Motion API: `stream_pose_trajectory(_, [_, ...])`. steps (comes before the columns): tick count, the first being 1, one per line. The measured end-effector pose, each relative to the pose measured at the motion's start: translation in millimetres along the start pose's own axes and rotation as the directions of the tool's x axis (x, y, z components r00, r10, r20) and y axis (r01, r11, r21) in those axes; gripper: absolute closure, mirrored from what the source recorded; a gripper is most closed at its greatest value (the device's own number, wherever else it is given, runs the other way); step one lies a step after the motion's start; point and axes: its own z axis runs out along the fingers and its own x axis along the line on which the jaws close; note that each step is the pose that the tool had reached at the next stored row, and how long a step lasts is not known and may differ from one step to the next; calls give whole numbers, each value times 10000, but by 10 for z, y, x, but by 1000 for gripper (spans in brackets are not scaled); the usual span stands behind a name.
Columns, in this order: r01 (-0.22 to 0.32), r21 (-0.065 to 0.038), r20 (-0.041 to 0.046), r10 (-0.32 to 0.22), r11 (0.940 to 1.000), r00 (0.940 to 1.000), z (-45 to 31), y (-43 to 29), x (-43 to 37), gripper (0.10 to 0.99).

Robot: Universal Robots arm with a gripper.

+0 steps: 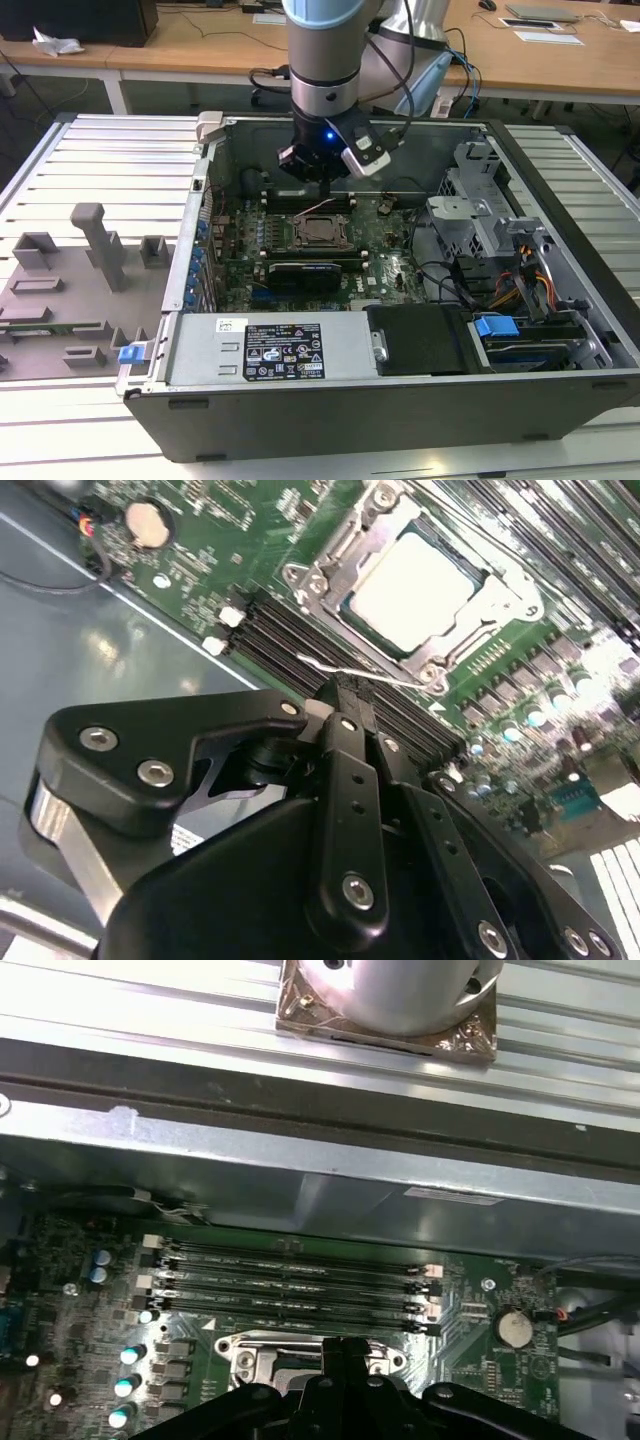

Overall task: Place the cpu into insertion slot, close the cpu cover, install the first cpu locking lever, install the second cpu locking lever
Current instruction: 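Install the first cpu locking lever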

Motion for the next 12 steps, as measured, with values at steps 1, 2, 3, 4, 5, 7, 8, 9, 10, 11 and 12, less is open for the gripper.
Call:
stream_pose_trajectory(1, [49, 19, 209, -49, 10000, 9998, 4, 2, 25, 980])
stream_pose_trajectory(2, [66, 27, 288, -67, 10000, 9996, 6, 2, 41, 980])
stream_pose_trajectory(3, [81, 33, 358, -82, 10000, 9993, 11, 3, 57, 980])
stream_pose_trajectory(4, [96, 38, 414, -98, 9999, 9991, 17, 3, 75, 980])
stream_pose_trajectory(5, [108, 43, 464, -110, 9999, 9989, 22, 4, 92, 980])
stream_pose_trajectory(7, [133, 55, 578, -136, 9999, 9982, 46, 1, 130, 980])
stream_pose_trajectory(8, [136, 57, 593, -139, 9999, 9981, 57, -1, 133, 980])
stream_pose_trajectory(9, [143, 58, 610, -146, 9999, 9980, 88, -8, 137, 980])
stream_pose_trajectory(10, [143, 59, 613, -147, 9999, 9980, 108, -13, 140, 980])
stream_pose_trajectory(11, [142, 59, 614, -145, 9999, 9980, 128, -17, 143, 980])
stream_pose_trajectory(12, [142, 59, 614, -145, 9999, 9980, 139, -19, 145, 980])
